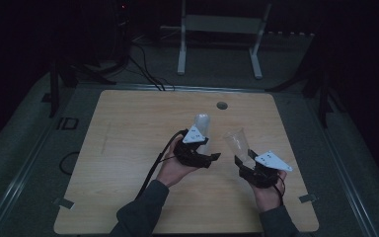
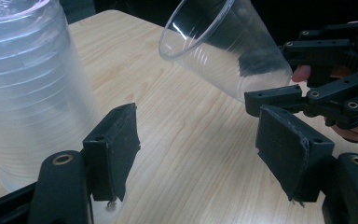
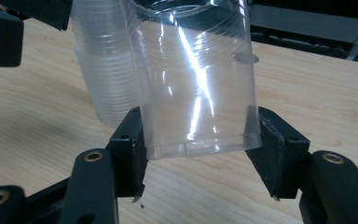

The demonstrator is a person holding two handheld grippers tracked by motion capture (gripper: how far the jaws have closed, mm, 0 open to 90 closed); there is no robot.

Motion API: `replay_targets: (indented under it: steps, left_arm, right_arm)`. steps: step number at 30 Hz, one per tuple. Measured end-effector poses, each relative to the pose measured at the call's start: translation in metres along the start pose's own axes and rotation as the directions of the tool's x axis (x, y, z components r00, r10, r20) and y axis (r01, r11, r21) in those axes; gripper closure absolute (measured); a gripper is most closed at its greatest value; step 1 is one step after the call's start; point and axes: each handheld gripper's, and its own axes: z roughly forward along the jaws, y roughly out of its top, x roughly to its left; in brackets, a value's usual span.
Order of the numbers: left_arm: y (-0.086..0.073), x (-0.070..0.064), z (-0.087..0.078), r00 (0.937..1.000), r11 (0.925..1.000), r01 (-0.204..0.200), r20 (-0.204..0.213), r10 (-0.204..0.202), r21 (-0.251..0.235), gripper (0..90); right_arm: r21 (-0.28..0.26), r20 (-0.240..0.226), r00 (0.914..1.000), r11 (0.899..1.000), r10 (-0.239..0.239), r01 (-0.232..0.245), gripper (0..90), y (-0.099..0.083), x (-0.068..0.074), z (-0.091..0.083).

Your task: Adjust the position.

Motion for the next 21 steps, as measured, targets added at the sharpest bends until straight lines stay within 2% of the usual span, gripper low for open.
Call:
replay_targets:
  steps: [13,21]
  left_arm:
    - [0.0017,-0.0009,0.003,0.9994,0.9995,0.029,0.022,-0.029,-0.012,32.5]
    - [0.0035,0.0005,0.0021,0.997,0.9972,0.059,0.053,-0.057,-0.046,33.8]
  right_arm:
    - [-0.025,0.009,0.9999,1.0,-0.009,0.009,42.2,0.0044,0.0038,-0.002]
    - [-0.042,0.017,0.9998,0.999,-0.007,0.008,42.2,0.0055,0.006,-0.0032]
